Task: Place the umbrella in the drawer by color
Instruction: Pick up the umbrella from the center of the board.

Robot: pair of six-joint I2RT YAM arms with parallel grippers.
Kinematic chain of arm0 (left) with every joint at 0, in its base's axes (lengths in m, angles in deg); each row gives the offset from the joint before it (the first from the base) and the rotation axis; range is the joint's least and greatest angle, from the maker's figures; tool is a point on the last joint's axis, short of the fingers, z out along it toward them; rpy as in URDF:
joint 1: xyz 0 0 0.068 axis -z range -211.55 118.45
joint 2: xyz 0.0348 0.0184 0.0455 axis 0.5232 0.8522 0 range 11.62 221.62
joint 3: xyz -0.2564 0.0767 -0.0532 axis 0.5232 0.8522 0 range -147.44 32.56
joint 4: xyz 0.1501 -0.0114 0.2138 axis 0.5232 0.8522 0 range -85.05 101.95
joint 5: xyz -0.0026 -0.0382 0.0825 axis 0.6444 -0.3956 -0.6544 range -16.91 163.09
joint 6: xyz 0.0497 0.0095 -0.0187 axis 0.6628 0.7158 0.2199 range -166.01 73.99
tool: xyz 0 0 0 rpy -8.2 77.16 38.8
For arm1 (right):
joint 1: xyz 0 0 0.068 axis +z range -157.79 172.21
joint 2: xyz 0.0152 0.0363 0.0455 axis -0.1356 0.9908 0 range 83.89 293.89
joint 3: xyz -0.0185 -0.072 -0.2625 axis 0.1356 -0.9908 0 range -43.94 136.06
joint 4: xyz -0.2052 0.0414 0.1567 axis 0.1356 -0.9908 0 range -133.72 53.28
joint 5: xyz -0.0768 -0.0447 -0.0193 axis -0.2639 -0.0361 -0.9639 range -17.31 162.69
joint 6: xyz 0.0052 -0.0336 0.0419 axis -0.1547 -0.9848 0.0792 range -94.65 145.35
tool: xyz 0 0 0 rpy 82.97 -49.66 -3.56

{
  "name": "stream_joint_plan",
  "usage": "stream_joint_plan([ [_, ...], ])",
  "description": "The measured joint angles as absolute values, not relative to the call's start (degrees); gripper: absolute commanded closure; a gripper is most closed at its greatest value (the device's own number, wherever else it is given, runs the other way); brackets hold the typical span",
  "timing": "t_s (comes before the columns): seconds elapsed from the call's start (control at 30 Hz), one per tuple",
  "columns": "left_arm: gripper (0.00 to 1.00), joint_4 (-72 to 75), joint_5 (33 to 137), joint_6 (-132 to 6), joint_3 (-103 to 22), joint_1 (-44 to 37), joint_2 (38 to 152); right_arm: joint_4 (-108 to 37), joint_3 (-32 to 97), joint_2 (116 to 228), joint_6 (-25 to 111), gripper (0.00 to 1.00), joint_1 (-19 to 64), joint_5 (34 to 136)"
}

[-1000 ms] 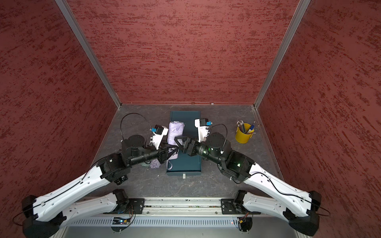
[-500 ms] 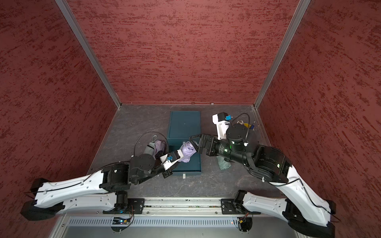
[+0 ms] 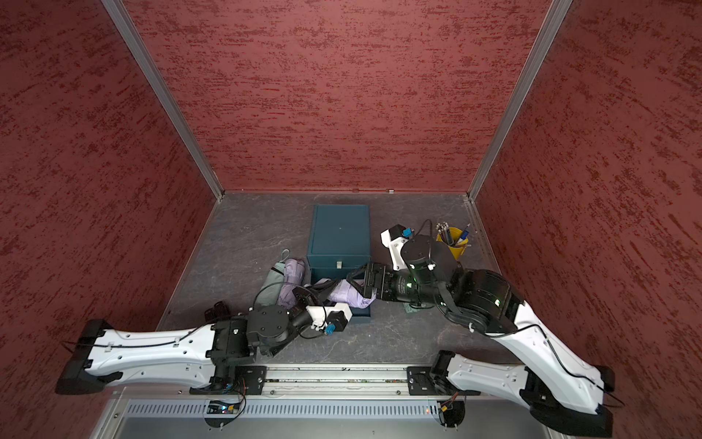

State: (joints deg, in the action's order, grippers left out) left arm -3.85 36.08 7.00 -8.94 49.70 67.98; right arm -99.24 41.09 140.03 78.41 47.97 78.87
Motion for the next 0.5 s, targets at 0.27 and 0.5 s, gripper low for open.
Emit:
stream_joint_plan([
  [0.27,1.00,-7.56,35.77,12.91,-6.97,49.29,67.34,-96.93,35.12,136.82,80.77,0.28,47.97,81.71],
  [0.5,1.00,-9.00,35.97,15.20,-6.58,49.03,67.74,-94.39,34.31,135.72,82.39,0.75,47.97,83.08],
])
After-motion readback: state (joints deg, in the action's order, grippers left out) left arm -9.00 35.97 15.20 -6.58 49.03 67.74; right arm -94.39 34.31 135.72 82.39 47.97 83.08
